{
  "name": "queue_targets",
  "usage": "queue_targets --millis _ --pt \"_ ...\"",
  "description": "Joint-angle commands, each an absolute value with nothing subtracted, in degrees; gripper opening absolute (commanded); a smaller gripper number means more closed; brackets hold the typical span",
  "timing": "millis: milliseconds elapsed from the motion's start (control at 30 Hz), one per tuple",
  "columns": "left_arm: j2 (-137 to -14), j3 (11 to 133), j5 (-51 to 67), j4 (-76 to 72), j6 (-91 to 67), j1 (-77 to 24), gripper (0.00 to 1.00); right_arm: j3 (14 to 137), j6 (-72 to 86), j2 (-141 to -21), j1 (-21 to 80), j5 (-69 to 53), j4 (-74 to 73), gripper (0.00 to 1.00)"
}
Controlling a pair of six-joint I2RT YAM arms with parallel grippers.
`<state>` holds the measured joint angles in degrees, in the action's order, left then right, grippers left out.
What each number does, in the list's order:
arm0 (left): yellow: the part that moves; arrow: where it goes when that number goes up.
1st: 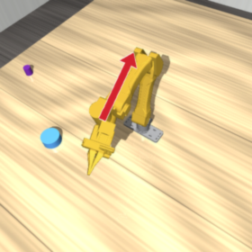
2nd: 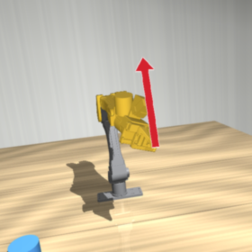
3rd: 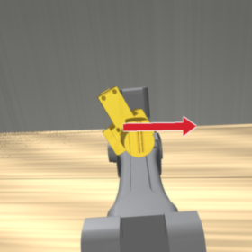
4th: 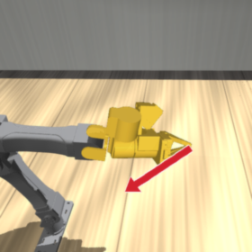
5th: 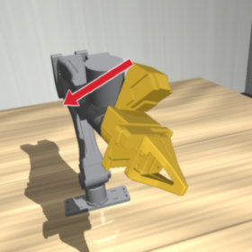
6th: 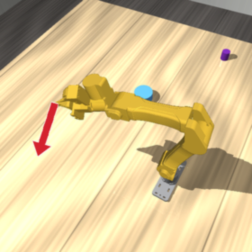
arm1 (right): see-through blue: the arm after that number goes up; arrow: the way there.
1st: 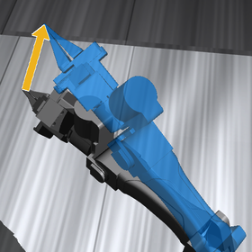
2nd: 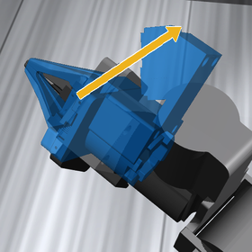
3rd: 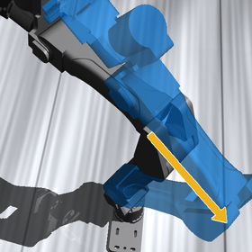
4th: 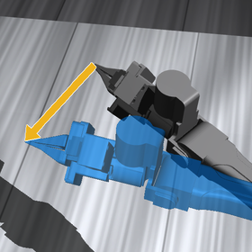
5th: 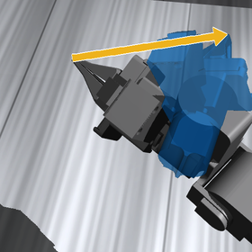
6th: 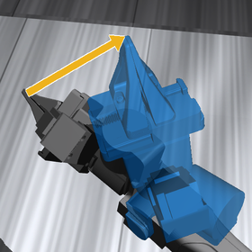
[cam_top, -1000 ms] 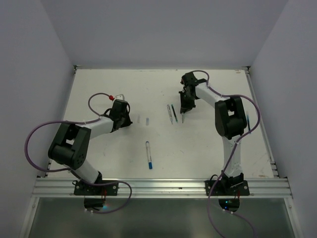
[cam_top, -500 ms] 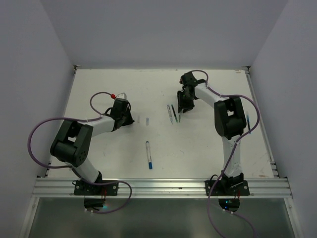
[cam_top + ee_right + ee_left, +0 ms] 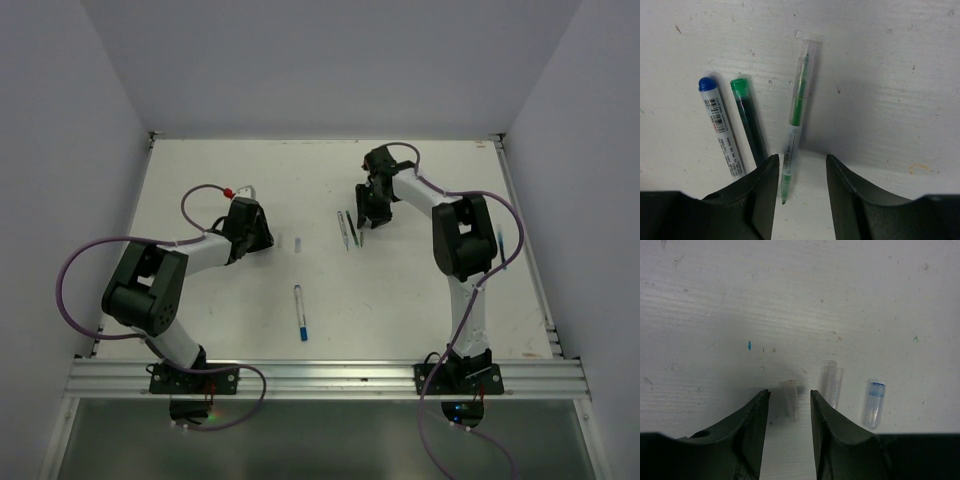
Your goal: Open the pen caps
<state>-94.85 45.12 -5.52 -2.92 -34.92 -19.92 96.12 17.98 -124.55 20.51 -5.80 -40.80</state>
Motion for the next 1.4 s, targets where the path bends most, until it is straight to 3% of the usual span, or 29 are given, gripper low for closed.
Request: queue_targets --millis 0,100,200,333,367,400,567,700,867,933,1133,1167,1267,1300,1367 --pt "-93.61 44.12 -6.06 -3.87 -34.72 -19.42 0.42 94.93 17.49 -122.17 20.65 -6.42 -39.20 0.47" --pt "-92.03 43.16 -6.07 -4.30 -34.80 -19.51 0.43 93.78 16.96 -118.31 21.00 -5.02 -38.85 0.51" --pt "-88.52 41.06 -5.54 -4.66 -35.07 -19.51 0.45 91.16 16.26 -112.95 23.54 3.83 -40.60 0.55" --pt "-80.35 36.75 -5.19 -5.10 -35.94 -19.51 0.54 86.85 18.36 -106.19 29.43 10.16 -41.75 0.62" --pt "-76.50 35.96 -5.36 -4.84 -36.21 -19.51 0.55 85.97 18.89 -104.00 31.36 12.37 -41.84 0.73" --pt "-74.46 34.56 -5.45 -3.70 -36.47 -19.51 0.56 84.04 19.59 -102.84 34.86 13.70 -42.01 0.98" --pt "-59.44 30.60 -4.31 2.52 -37.88 -19.51 0.57 76.83 25.21 -98.97 43.05 2.47 -35.79 0.99" --pt "-48.19 29.09 -3.34 7.64 -39.37 -19.51 0.61 69.80 30.66 -97.30 49.55 0.18 -27.53 0.99" --pt "-37.98 28.48 -3.08 13.87 -40.08 -19.60 0.65 70.13 34.27 -100.45 54.13 1.32 -26.90 0.98" --pt "-36.05 27.69 -3.25 14.41 -40.69 -19.60 0.65 71.36 35.15 -103.52 56.07 1.32 -27.25 0.87" --pt "-35.24 24.96 -1.32 13.54 -41.75 -19.60 0.65 75.06 38.05 -108.62 59.94 5.62 -27.86 0.72" --pt "-35.42 24.79 -1.06 13.54 -41.66 -19.60 0.65 75.49 38.40 -109.15 60.12 5.97 -27.86 0.61" --pt "-35.77 24.79 -1.32 14.06 -41.22 -19.60 0.64 76.20 39.64 -110.82 60.38 7.91 -29.00 0.42" --pt "-35.68 24.79 -1.32 14.41 -41.05 -19.60 0.64 76.29 39.81 -111.00 60.38 8.35 -29.26 0.22" --pt "-35.07 24.61 -1.23 14.68 -40.87 -19.60 0.64 76.29 40.08 -111.18 60.64 9.31 -29.44 0.00"
